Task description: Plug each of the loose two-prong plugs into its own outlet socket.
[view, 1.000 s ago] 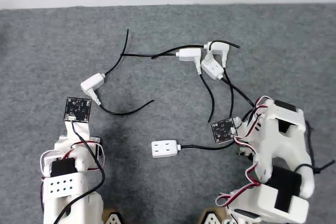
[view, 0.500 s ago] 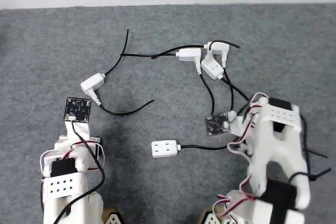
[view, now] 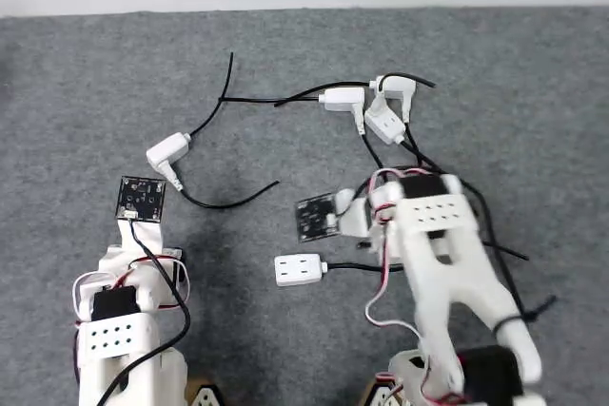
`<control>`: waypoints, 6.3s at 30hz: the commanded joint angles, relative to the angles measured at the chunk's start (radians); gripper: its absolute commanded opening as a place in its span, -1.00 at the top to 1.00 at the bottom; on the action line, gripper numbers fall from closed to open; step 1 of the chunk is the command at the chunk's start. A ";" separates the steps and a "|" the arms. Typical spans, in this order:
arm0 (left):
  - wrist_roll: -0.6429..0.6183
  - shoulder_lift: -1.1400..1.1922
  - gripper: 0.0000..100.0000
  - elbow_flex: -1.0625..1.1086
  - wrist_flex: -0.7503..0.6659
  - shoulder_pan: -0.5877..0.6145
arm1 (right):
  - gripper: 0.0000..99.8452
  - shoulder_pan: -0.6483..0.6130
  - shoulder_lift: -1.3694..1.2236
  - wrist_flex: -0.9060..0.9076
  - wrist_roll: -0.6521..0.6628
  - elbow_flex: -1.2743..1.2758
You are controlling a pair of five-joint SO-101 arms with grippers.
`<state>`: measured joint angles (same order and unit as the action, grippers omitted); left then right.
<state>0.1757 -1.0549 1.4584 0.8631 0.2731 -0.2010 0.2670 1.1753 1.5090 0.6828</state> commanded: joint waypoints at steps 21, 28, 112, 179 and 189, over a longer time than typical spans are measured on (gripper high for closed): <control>-0.009 -0.012 0.71 -0.005 -0.025 -0.006 | 0.98 0.028 -0.687 0.306 0.044 -0.677; -0.009 -0.012 0.71 -0.005 -0.025 -0.006 | 0.97 0.028 -0.676 0.305 0.044 -0.680; -0.009 -0.012 0.71 -0.005 -0.025 -0.006 | 0.50 0.022 -0.513 -0.101 -0.221 -0.390; -0.640 -0.012 0.71 -0.022 -0.528 -0.583 | 0.98 -0.194 0.096 0.335 -0.592 -0.382; -1.132 -0.012 0.70 0.013 -0.644 -0.694 | 0.98 -0.145 0.105 0.272 -0.638 -0.353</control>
<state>-0.7910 -1.0549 1.4799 0.2509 -0.3989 -0.3560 0.3360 1.4714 0.8800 0.3376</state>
